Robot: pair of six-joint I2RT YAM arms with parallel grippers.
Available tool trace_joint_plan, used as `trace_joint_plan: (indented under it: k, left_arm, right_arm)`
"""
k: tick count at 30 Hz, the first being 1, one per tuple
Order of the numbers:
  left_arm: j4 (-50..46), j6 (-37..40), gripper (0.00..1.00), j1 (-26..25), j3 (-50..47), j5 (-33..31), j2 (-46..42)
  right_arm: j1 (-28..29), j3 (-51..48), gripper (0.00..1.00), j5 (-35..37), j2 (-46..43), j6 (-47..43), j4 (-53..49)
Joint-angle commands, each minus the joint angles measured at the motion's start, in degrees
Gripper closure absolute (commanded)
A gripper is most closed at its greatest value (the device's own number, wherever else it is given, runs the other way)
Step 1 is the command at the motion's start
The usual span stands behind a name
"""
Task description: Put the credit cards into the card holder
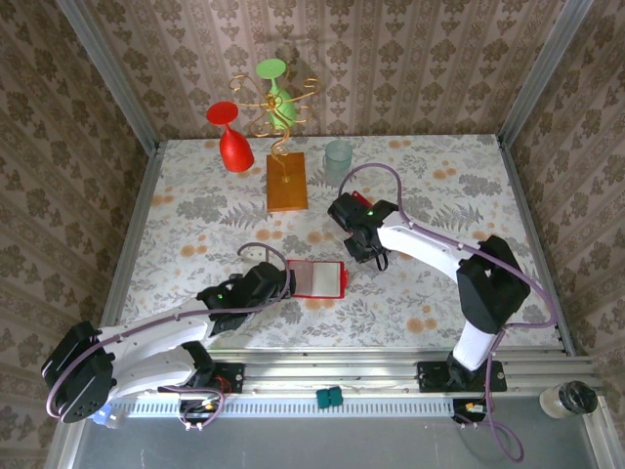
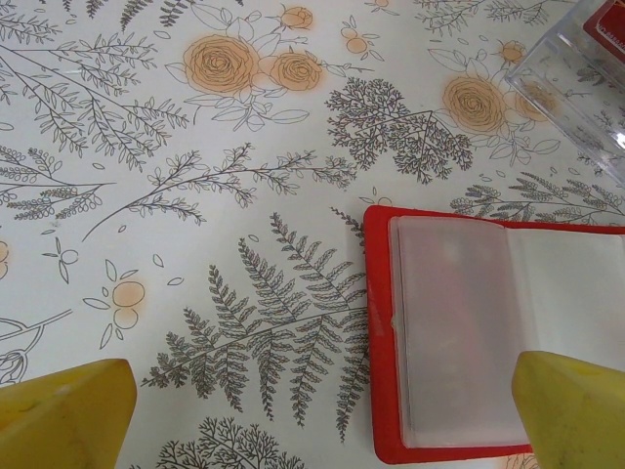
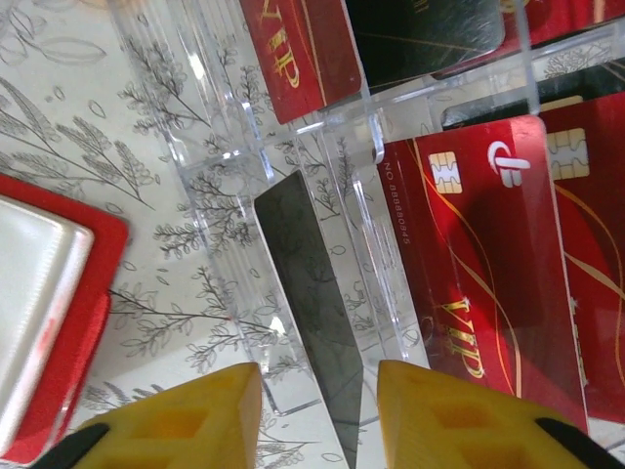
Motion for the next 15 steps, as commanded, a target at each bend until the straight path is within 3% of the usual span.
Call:
trace_joint_plan:
  k: [1, 15]
  left_arm:
    - [-0.47, 0.87, 0.0, 0.18, 0.76, -0.25, -0.12]
    - [-0.08, 0.7, 0.0, 0.11, 0.7, -0.07, 0.17]
  right_arm:
    - [0.39, 1.8, 0.68, 3.35, 1.43, -1.21, -2.61]
    - [0.48, 1.99, 0.85, 1.99, 3.45, -2.99, -1.55]
